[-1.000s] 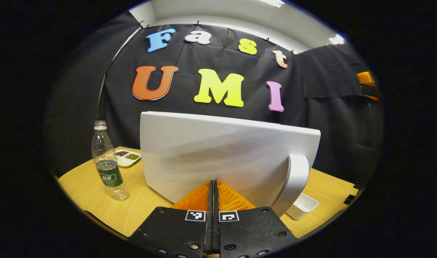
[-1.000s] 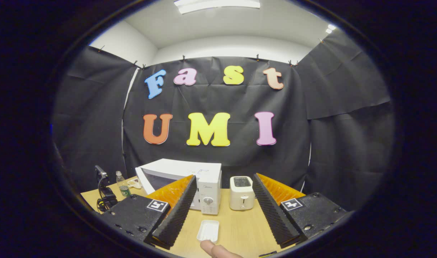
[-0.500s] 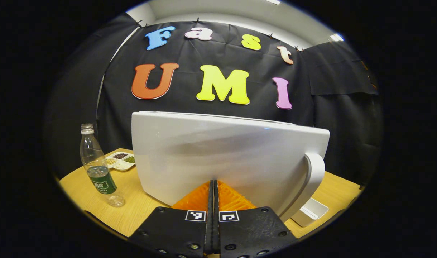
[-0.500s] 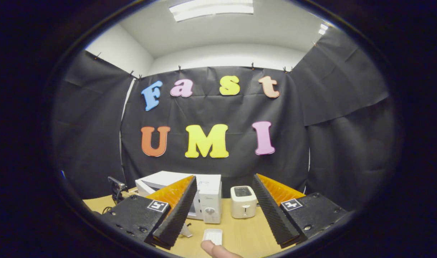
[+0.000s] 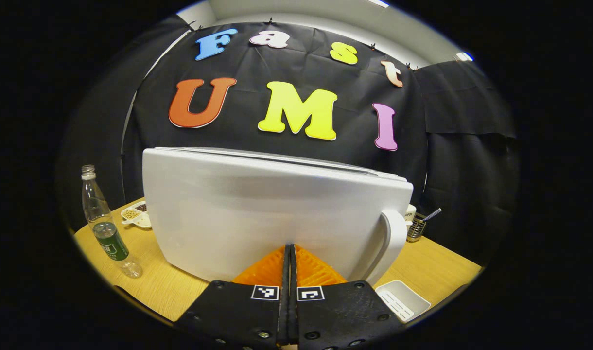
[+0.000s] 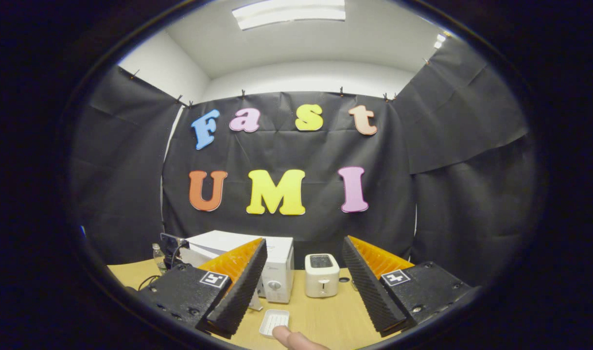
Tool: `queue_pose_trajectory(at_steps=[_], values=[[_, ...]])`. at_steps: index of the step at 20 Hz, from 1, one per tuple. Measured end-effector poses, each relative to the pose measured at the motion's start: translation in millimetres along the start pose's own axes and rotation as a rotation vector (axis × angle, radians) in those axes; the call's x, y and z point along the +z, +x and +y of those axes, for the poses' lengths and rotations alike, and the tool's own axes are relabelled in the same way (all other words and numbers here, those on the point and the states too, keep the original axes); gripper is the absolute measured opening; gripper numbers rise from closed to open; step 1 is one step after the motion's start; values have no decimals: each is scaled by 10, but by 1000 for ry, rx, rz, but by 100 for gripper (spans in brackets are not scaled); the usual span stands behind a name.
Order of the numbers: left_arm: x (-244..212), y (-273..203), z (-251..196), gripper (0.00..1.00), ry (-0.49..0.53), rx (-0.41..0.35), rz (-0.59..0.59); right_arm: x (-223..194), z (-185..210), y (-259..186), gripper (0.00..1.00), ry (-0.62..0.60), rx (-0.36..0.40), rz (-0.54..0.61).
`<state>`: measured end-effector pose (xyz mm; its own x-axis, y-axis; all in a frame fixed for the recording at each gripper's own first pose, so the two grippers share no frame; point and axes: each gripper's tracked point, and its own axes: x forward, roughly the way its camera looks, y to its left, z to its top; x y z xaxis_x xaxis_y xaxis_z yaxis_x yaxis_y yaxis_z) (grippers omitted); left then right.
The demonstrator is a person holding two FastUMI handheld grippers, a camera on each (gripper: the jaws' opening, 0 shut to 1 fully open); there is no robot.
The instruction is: Open the microwave oven with the left hand, put the food in, and close the microwave oven.
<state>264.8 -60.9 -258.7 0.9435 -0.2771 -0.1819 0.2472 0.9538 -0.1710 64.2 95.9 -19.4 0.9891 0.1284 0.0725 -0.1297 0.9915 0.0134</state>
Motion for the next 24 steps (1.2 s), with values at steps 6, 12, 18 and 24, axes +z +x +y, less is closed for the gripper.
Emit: queue_pose_trajectory(at_steps=[6,12,18,24], values=[[153,350,-309,0,25,10,2,-86,-271,163,99,20,13,5],[191,525,-475,1,32,59,-21,-325,-466,333,99,45,38,43],[85,485,-460,0,8,69,48,-429,-599,257,99,58,12,75],[295,-17,-335,3,-4,89,66,-386,-577,7,99,32,-26,87]])
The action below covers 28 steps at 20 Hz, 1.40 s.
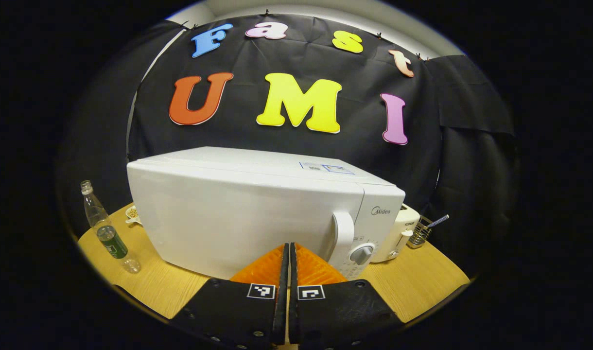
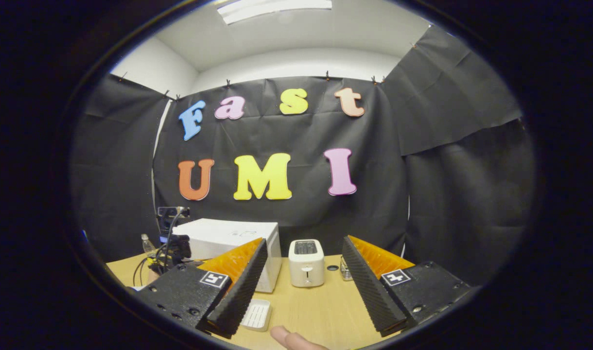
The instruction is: Open the microwave oven with the left hand, put the food in, and close the microwave oven.
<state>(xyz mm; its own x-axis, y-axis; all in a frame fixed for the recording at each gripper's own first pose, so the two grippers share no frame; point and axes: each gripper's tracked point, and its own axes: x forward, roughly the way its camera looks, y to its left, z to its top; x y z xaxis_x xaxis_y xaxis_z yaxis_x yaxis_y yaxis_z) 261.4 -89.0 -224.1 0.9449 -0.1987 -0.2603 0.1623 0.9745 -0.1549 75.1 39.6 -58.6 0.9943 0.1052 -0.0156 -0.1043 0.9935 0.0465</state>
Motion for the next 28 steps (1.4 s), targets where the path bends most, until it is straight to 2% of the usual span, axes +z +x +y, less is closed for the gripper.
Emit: queue_pose_trajectory(at_steps=[1,2,4,5,7,8,12,18,23,28], values=[[76,-133,23,2,3,5,-18,7,27,-50,99,2,2,0],[174,-313,47,44,11,14,-35,2,51,-103,99,2,3,3],[324,-564,184,41,34,57,-68,1,83,-186,99,-1,2,9],[397,-706,199,48,40,62,-83,7,102,-223,99,-1,1,13],[543,-979,314,85,42,96,-99,39,130,-299,99,-14,-7,15],[607,-1105,363,93,41,113,-103,79,143,-341,99,-22,-10,10],[872,-1572,477,93,29,144,-128,137,175,-499,99,-10,-31,-3],[1203,-2262,499,93,4,120,-180,171,76,-682,99,46,-74,14],[1532,-2805,486,93,59,116,-291,375,93,-766,99,16,-82,-14],[1620,-3109,397,93,112,104,-331,554,160,-878,99,-22,-72,-48]])
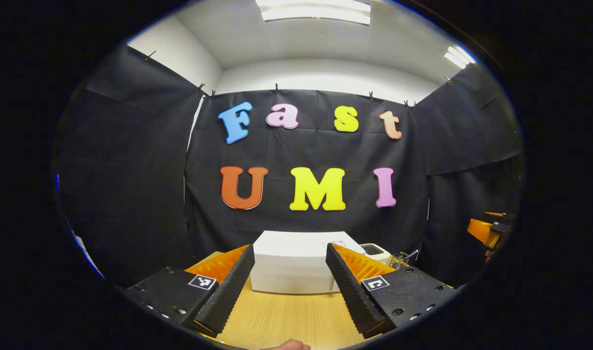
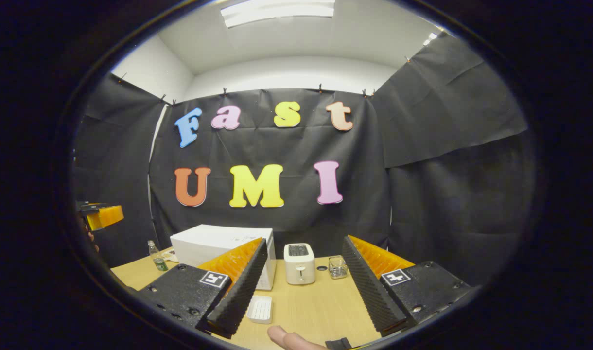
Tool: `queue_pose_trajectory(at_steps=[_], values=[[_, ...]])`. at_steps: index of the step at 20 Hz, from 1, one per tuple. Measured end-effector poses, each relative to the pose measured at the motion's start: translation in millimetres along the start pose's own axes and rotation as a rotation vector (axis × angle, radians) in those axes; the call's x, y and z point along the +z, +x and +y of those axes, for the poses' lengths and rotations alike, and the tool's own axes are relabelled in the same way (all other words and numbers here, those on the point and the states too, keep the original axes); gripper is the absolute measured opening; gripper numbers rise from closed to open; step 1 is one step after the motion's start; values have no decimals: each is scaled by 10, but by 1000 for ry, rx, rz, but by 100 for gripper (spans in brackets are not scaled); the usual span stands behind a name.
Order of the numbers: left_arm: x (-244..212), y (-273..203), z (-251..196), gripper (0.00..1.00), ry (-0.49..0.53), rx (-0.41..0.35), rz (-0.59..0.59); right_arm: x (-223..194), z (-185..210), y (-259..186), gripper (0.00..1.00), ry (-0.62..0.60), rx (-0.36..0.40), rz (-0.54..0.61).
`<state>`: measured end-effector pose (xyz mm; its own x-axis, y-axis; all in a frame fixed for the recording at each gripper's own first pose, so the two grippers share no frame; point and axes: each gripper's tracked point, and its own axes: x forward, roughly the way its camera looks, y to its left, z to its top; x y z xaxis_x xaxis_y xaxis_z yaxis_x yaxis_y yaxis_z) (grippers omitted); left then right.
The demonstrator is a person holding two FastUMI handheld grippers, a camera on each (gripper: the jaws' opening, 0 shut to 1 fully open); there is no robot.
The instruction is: Open the microwave oven with the left hand, put the food in, and close the microwave oven.
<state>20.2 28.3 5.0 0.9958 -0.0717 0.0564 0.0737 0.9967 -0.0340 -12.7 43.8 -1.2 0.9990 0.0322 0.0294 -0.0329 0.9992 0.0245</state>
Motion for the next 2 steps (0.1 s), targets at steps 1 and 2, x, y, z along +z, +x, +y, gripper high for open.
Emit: queue_pose_trajectory(at_steps=[1,2], values=[[4,-42,-16,93,15,-2,-5,34,5,-30,99,-5,0,-15],[13,-73,-22,93,29,0,-11,36,-1,-55,87,-11,-2,-22]])
